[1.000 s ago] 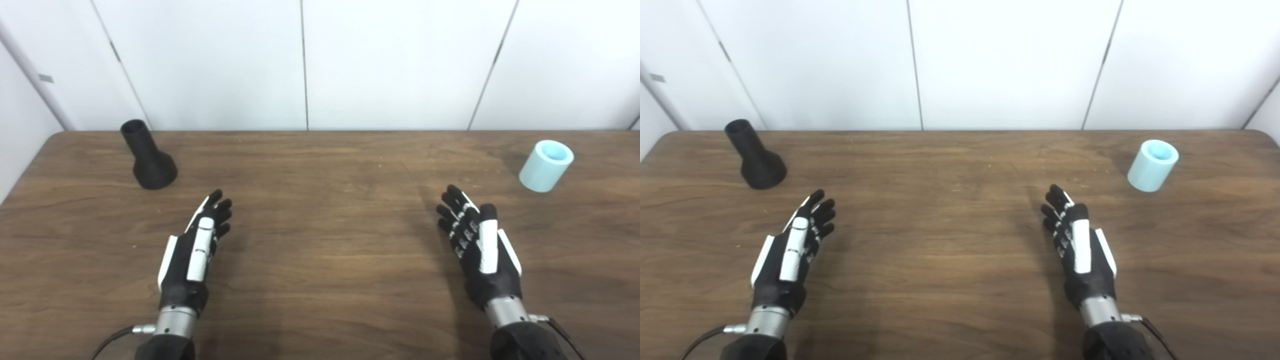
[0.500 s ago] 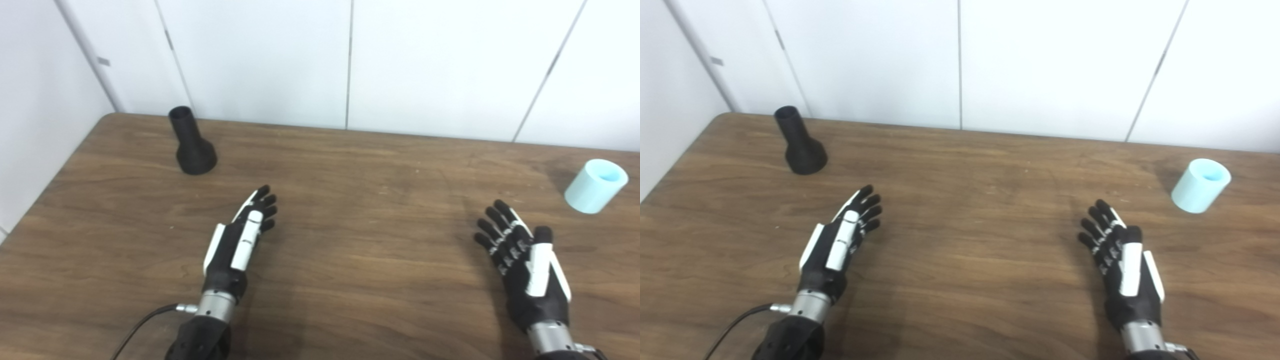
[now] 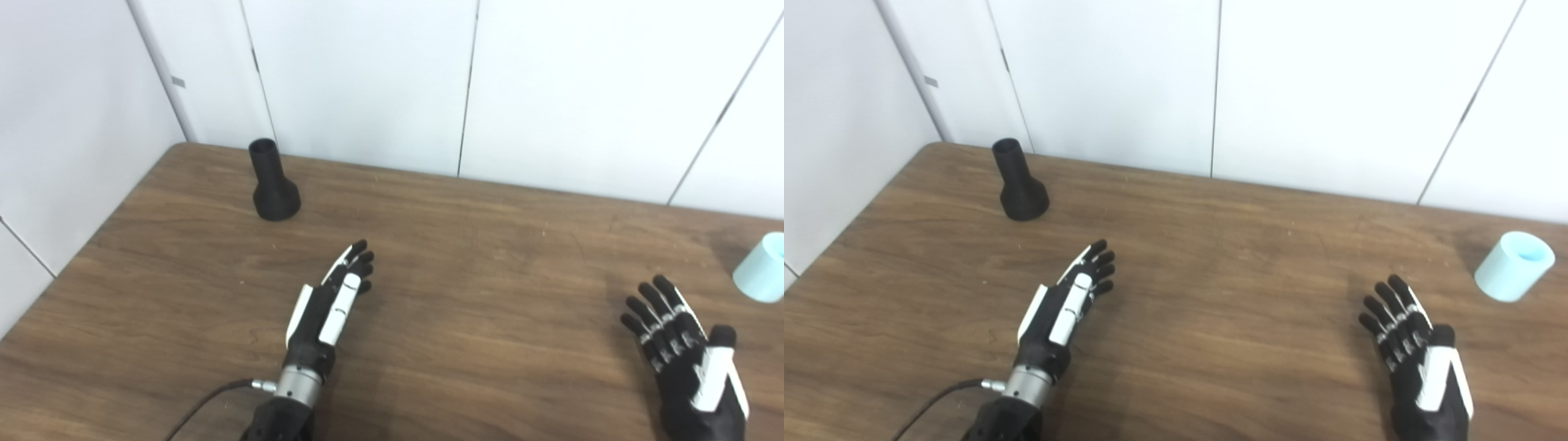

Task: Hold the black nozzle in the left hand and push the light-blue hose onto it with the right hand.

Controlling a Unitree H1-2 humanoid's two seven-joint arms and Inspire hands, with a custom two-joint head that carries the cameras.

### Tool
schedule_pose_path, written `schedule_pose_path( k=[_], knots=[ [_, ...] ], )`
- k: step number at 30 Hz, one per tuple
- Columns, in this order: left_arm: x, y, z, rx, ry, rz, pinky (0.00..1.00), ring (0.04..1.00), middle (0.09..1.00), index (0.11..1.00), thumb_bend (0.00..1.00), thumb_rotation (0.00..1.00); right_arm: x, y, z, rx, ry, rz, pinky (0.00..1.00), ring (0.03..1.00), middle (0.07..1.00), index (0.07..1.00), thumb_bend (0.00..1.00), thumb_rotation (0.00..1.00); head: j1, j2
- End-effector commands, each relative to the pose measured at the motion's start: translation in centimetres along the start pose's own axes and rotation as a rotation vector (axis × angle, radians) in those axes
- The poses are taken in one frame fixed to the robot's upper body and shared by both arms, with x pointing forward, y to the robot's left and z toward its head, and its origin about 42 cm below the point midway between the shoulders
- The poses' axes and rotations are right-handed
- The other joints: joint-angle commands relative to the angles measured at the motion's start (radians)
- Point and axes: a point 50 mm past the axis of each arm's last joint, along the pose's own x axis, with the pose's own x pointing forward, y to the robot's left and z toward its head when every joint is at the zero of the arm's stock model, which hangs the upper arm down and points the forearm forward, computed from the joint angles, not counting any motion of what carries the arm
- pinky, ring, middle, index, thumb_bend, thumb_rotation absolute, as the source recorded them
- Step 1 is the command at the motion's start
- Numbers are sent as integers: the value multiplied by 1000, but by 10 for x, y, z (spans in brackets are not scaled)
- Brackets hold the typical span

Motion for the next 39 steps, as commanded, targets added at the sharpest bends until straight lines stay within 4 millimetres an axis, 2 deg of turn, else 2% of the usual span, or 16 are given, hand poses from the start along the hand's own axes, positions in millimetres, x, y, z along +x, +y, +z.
schedule_pose_path(
  k=[1,5,7,8,11,16,18,20,23,29,31,33,35,39],
  knots=[
    [-10,-7,-6,-14,5,15,869,893,902,879,341,897,-4,-11,-11,4,38,-15,848,884,907,920,635,1000,6,-7],
    [-10,-10,-10,-16,12,16,867,890,904,883,335,870,-3,-17,-16,7,46,-20,836,879,906,916,635,1000,25,-28],
    [-9,-11,-11,-15,14,12,868,891,904,884,358,818,-2,-18,-17,9,49,-19,832,878,906,916,634,1000,29,-33],
    [-9,-12,-10,-14,13,9,868,892,904,889,393,753,-2,-19,-18,11,51,-19,825,878,907,916,633,1000,26,-35],
    [-9,-11,-9,-14,7,2,872,898,907,892,423,638,-1,-19,-19,13,55,-15,817,876,905,915,631,1000,17,-36],
    [-7,-8,-8,3,3,6,879,902,908,892,435,582,0,-20,-19,14,59,-13,806,870,900,908,635,1000,-3,-35],
    [-6,-4,-5,27,1,18,880,900,907,889,448,511,1,-21,-20,13,60,-13,800,866,896,904,639,1000,-7,-34],
    [-5,1,1,55,-8,39,860,888,902,884,500,358,1,-21,-20,9,63,-14,792,860,891,898,647,1000,-9,-35],
    [-5,10,17,84,-36,78,841,883,894,881,585,214,1,-21,-19,1,63,-13,785,855,887,894,660,1000,-6,-35],
    [-5,28,48,169,-99,158,846,877,885,878,670,149,3,-21,-19,-8,61,-8,784,855,886,893,667,1000,-2,-34],
    [-2,44,67,234,-156,227,840,868,873,871,706,107,5,-18,-20,-10,59,-4,782,853,885,893,669,1000,1,-36],
    [0,55,78,273,-182,274,835,858,864,864,725,55,5,-18,-21,-11,58,-1,778,851,885,893,671,1000,1,-36],
    [2,62,82,293,-187,307,832,853,861,857,733,11,6,-19,-23,-12,56,0,774,850,885,893,671,1000,-1,-36],
    [11,82,88,345,-179,381,844,859,864,854,735,4,5,-21,-24,-12,53,2,761,844,885,893,647,1000,-1,-35]
  ],
)
